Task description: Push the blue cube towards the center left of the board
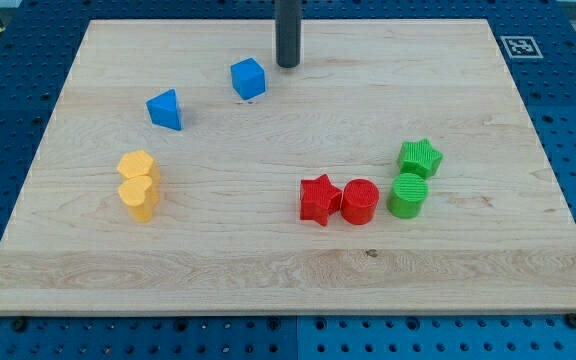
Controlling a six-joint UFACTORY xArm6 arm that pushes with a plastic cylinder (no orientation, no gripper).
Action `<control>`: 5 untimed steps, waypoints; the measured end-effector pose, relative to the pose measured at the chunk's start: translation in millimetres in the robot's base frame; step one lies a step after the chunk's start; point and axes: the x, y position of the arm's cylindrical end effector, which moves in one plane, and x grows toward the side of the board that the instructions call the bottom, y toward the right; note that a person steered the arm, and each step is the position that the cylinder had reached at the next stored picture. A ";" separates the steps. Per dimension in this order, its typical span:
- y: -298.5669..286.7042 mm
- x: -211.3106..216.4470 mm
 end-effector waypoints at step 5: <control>-121.4 63.0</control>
